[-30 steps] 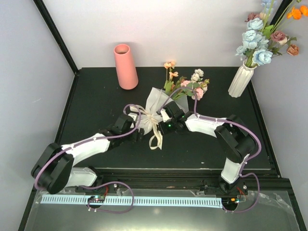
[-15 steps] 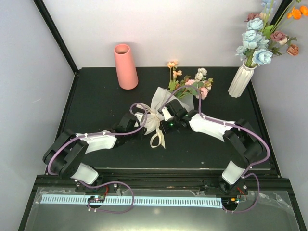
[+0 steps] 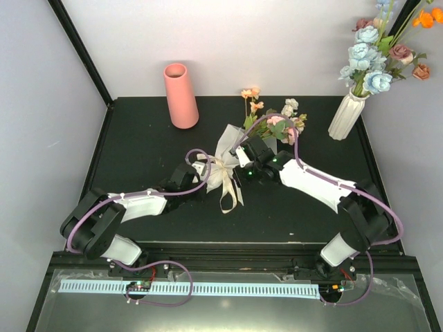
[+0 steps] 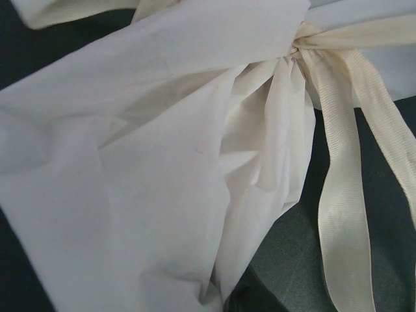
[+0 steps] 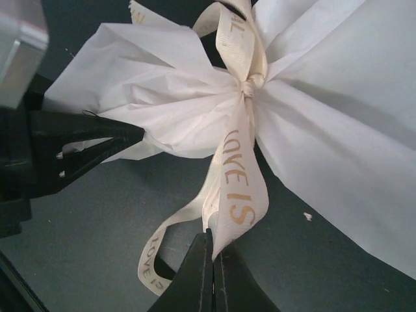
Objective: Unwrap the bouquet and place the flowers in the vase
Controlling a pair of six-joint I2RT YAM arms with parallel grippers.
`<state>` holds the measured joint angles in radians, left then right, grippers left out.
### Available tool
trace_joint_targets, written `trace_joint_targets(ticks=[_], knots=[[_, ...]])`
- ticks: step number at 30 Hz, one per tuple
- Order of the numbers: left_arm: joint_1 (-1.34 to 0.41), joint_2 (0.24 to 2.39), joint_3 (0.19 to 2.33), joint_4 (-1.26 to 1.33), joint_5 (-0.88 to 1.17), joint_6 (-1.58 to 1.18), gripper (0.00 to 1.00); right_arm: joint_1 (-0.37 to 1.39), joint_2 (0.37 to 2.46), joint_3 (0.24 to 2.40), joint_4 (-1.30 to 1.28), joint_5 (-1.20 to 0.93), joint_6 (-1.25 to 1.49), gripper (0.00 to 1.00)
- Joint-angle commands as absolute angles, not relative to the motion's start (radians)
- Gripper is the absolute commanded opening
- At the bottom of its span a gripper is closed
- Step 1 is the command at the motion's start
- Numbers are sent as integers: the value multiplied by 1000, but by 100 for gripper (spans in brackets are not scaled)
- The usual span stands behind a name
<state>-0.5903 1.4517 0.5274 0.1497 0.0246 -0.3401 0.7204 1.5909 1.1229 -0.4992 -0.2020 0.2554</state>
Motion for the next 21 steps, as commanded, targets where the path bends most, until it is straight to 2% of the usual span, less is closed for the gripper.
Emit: trace_joint_targets(ticks=[1,11,21], knots=[[-589,1438,530,162,-32,-349,5,727,1516,1174,-578,-147,227,2],[-588,1433,538,144,-18,-366,4,727,1365,1210,-636,-58,237,1],[-588,1416,531,144,12,-394,4,727,1071,1285,-612,104,275,1]])
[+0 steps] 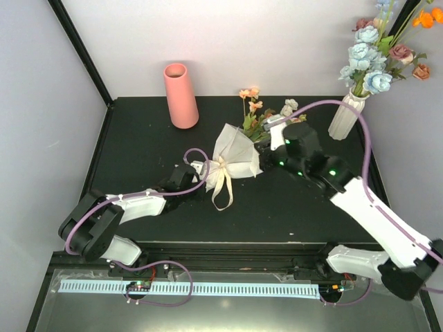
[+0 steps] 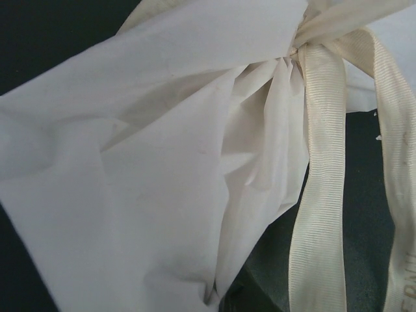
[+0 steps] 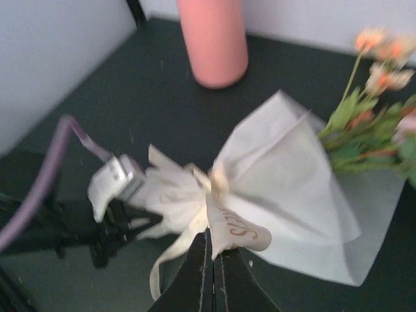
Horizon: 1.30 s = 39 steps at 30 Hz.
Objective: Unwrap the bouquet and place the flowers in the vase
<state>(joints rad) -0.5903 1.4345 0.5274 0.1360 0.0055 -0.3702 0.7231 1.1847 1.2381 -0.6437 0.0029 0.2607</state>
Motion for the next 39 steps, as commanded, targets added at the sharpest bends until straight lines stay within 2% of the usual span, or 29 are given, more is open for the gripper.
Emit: trace_joint_targets(ticks=[1,11,16,20,23,24,25,26,27,28,32,37,39], knots=[[-588,1418,531,144,13,-394,3,726,1038,1282,-595,119,271,2],[-589,1409,528,140,27,-401,3,726,784,1169,-394,209,215,5],[-596,1410,526,136,40,-410,3,726,734,1133,-373,237,205,13],[-607,1389,525,115,72,-442,3,726,687,1004,-390,344,327,17],[-626,1360,515,97,99,-475,4,726,634,849,-400,327,473,17],[-639,1349,511,91,108,-487,5,727,615,800,-401,305,512,20],[-654,1340,505,88,117,-498,7,726,602,757,-408,277,545,27],[-678,1333,499,87,128,-508,10,727,591,727,-428,268,595,46],[-697,1328,495,86,139,-517,14,727,584,702,-453,261,630,58],[-717,1326,494,84,150,-523,19,727,579,687,-480,254,653,60],[-784,1294,511,17,170,-525,56,726,555,657,-543,243,688,70],[-815,1071,544,-183,95,-471,73,726,548,629,-510,253,708,81],[-815,987,583,-282,1,-425,79,727,577,616,-471,253,734,85]])
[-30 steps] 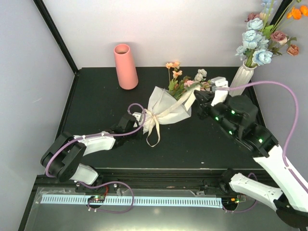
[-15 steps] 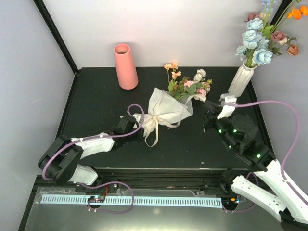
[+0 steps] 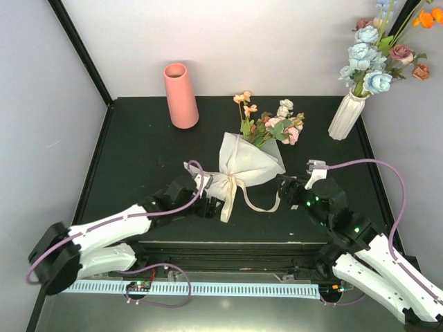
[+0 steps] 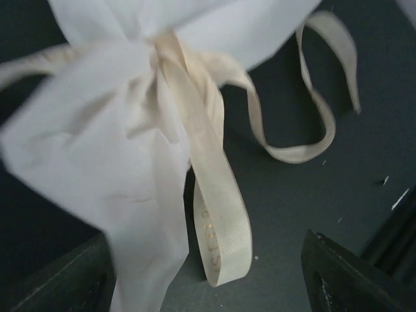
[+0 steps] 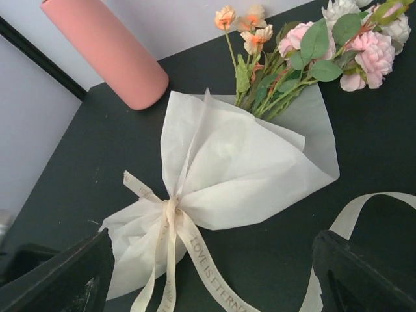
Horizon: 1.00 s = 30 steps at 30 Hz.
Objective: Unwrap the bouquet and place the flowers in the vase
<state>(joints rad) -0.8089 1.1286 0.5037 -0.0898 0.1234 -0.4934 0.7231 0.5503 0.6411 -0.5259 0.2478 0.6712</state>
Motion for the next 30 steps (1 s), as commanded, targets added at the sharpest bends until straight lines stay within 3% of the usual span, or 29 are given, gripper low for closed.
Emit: trace_joint_targets(ticks=[1,3,6,17,23,30], knots=[[-815,956,597,-326,-68,-413,81,726,600,611,-450,257,755,86],[-804,917,610,-349,-164,-364,82,726,661,600,-403,256,801,86],[-744,954,654,-351,-115,-301,79,726,782,602,-328,226,849,84],[-619,1458,898,-318,229,-232,41,723,1232,707,-223,150,890,79],[-619,1567,896,-300,280,-217,39,708,1412,749,-154,121,845,71],[-638,1597,791,-213,378,-253,30,631,1588,815,-71,47,781,59]])
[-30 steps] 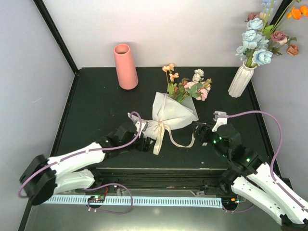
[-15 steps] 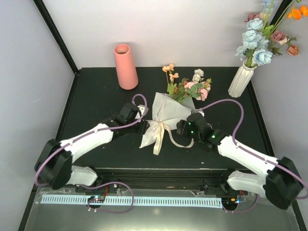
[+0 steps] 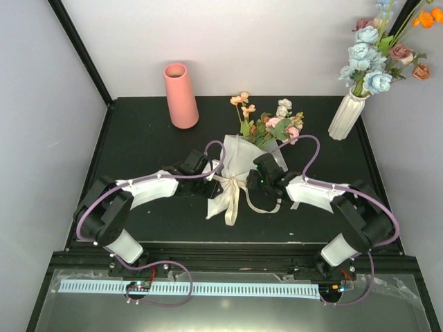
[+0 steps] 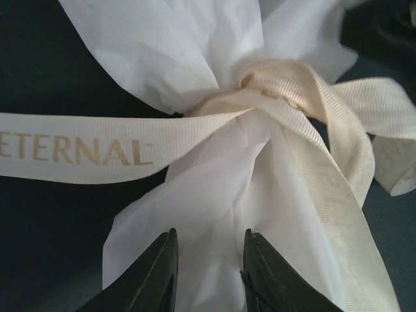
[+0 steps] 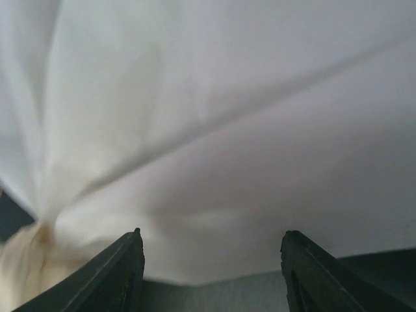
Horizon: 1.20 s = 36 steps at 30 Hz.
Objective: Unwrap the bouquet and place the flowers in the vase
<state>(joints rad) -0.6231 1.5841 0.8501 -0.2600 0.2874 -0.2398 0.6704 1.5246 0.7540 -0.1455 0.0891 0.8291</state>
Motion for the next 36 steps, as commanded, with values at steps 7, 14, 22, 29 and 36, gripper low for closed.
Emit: trace_joint_targets(ticks=[7,14,22,29,36], knots=[[-748,1634,682,-32,501,-319,30,594,1718,918,-68,-23,668,58],[-892,1671,718,23,528,-363,29,591,1827,1017,-127,-116,556,58],[-901,1365,710,-257,285,-312,55,534,1752,1031,-198,-102,453,58],[-891,1138,690,-375,57,-191,73,512,1660,1080,-293,-141,383,59],[-877,1200,705,-274,-48,-89,68,514,1469,1025,-406,-97,374,64]])
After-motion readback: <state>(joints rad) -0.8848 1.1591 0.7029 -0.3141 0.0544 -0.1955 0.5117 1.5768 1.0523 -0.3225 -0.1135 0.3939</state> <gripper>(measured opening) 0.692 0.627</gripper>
